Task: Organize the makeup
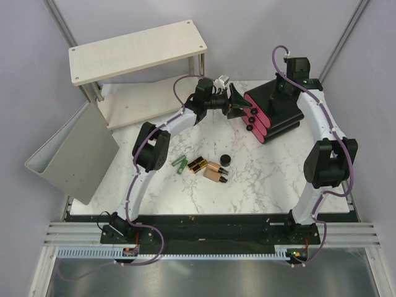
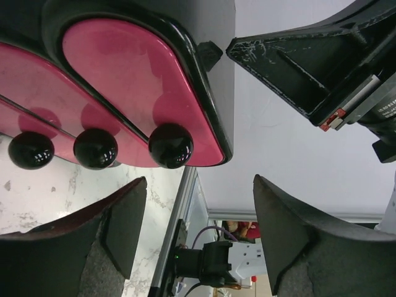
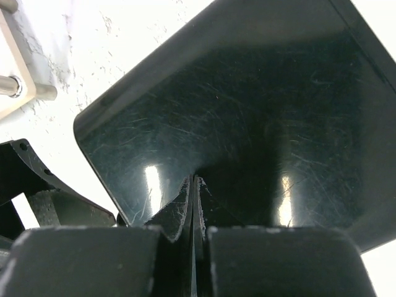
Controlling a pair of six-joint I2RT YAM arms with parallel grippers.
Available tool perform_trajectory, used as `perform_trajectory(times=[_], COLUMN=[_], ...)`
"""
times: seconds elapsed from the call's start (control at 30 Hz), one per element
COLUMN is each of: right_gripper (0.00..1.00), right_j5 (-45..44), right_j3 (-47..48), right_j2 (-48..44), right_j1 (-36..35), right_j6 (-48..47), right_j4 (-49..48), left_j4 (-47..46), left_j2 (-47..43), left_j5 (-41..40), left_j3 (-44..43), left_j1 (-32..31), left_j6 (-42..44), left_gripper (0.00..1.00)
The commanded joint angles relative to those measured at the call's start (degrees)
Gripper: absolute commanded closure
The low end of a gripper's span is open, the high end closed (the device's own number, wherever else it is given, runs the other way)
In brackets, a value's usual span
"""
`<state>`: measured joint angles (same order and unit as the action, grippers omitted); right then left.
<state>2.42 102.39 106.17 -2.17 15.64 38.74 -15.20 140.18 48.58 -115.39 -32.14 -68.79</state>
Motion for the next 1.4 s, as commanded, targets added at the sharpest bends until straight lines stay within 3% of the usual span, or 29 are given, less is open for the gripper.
perform_trajectory(times=[0.0, 0.23, 0.53, 0.9, 0.97, 1.03, 1.17, 1.37], right_gripper=[1.0, 1.0, 1.0, 1.0, 1.0, 1.0, 1.0, 1.0], right_j5=[-1.01, -0.48, 0.22, 1.01, 1.1, 1.36, 1.54, 2.24], right_j3=[-0.35, -0.08, -0.08, -0.09, -0.08, -0.08, 0.0, 0.18], right_j2=[0.97, 1.32, 1.23, 1.76, 1.93, 1.94, 2.2, 2.72], right_j1=[-0.11, -0.11, -0.11, -0.02, -0.11, -0.02, -0.02, -0.02], right_j6=[-0.78, -0.87, -1.14, -1.49, -1.66, -1.66, -1.84, -1.84], right_j4=[0.46, 0.28, 0.2, 0.28, 0.28, 0.28, 0.28, 0.19], left_j4=[-3.43, -2.11, -0.71, -0.53, -0.62, -0.71, -1.15, -3.25], left_j2=[1.59, 3.08, 8.18, 8.18, 7.74, 7.48, 6.51, 8.0], left_j5=[-2.52, -4.36, -5.6, -5.34, -6.04, -5.95, -6.65, -6.65], left_j3=[-2.91, -4.66, -11.51, -11.26, -10.64, -10.21, -8.27, -8.62], left_j1=[-0.64, -1.34, -2.57, -4.25, -4.42, -4.51, -4.77, -5.3], left_j6=[-4.15, -3.01, -4.07, -2.84, -2.57, -2.48, -2.22, -4.41], left_gripper=[0.25, 0.37, 0.4, 0.49, 0.48, 0.39, 0.39, 0.73])
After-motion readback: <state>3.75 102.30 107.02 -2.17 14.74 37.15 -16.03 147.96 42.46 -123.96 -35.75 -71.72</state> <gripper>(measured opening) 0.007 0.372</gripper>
